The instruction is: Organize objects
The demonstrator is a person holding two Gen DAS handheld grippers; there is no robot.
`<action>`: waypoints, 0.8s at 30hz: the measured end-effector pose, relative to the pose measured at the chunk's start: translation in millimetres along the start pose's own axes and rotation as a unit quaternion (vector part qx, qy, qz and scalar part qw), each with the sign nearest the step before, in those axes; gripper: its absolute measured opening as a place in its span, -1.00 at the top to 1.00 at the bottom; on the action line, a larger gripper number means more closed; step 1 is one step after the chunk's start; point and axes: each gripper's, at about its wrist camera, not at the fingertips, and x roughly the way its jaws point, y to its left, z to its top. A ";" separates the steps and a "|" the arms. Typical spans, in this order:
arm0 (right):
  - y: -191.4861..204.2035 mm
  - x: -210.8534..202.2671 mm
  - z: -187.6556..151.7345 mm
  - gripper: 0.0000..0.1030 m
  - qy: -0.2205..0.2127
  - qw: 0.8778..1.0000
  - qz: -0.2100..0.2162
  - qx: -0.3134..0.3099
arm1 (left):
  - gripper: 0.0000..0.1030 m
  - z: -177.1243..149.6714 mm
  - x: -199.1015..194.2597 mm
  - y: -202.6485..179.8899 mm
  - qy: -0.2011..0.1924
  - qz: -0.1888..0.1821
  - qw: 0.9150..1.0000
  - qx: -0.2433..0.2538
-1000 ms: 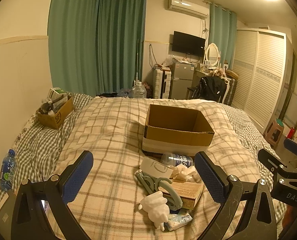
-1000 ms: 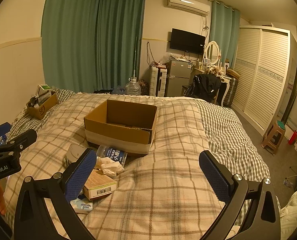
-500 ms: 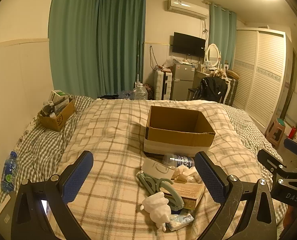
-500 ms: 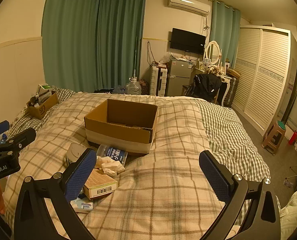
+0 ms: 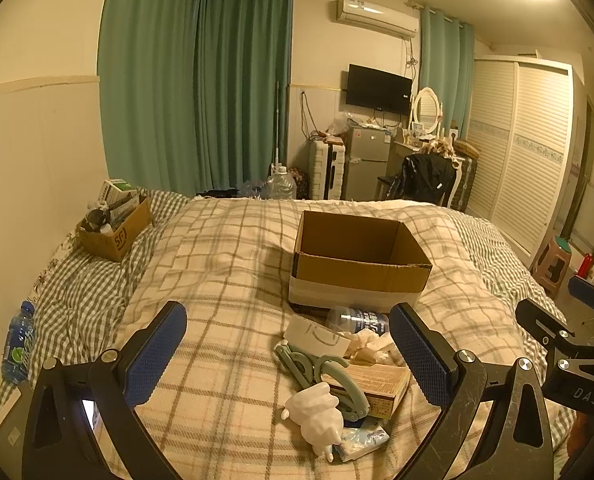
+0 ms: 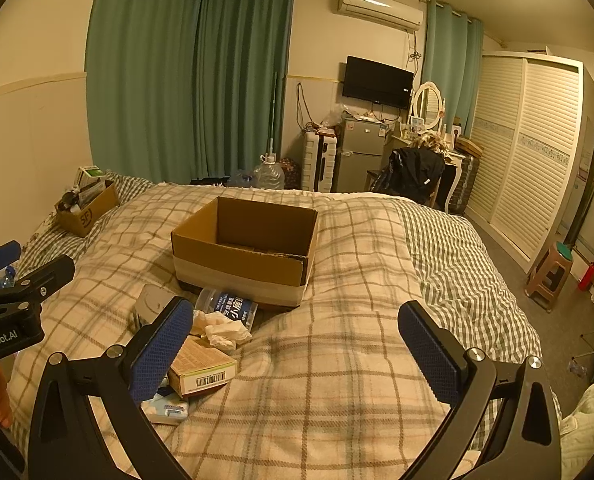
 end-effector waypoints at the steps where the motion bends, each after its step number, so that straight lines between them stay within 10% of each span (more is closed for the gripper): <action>1: 0.3 -0.3 -0.2 -0.99 0.000 1.000 0.000 0.000 | -1.00 0.0 -0.1 0.1 0.000 0.000 1.000 0.000; 24: -2.0 20.2 -17.6 -0.99 0.032 0.999 0.005 -0.001 | -1.00 -31.5 30.3 -2.4 0.056 0.007 0.998 0.016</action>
